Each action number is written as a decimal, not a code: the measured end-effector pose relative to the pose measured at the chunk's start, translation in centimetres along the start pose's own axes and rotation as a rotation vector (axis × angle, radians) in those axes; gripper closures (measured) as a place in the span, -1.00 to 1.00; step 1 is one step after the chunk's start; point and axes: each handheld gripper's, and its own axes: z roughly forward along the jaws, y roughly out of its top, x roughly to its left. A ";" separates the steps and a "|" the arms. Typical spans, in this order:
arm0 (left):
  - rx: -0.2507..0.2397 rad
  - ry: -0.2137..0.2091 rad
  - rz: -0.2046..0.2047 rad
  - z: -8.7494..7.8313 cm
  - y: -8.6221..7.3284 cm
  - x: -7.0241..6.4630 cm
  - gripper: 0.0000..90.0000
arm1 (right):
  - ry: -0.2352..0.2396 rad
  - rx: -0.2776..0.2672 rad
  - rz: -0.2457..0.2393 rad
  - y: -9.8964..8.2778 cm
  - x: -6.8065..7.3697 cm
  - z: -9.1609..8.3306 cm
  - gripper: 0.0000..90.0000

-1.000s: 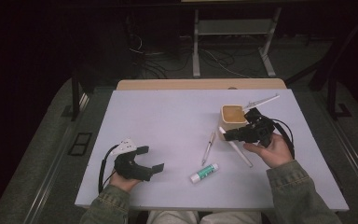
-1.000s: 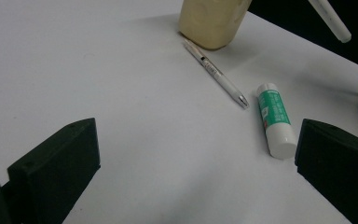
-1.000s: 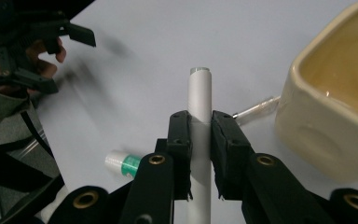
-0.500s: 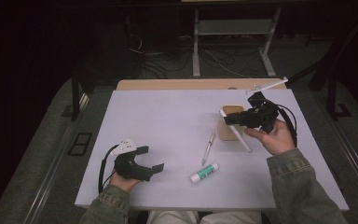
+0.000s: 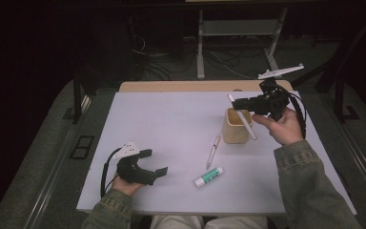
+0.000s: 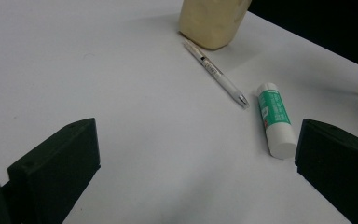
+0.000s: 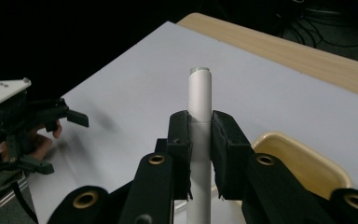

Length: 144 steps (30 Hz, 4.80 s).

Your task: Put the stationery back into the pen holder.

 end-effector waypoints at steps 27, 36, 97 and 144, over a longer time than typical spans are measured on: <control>0.002 -0.002 0.000 -0.1 0.0 0.0 -1.00 | 0.037 -0.272 -0.099 1.5 -2.4 0.5 0.72; -0.001 -0.003 0.000 -0.1 0.0 0.0 -1.00 | 0.075 -0.335 -0.108 1.0 -3.3 1.4 0.72; 0.002 -0.004 0.000 0.0 0.0 0.0 -1.00 | -0.041 -0.189 0.005 -7.2 -6.9 4.8 0.47; 0.115 -0.020 0.078 0.8 1.4 -1.8 -1.00 | -0.069 -0.047 0.067 -17.1 -1.7 -1.8 -1.00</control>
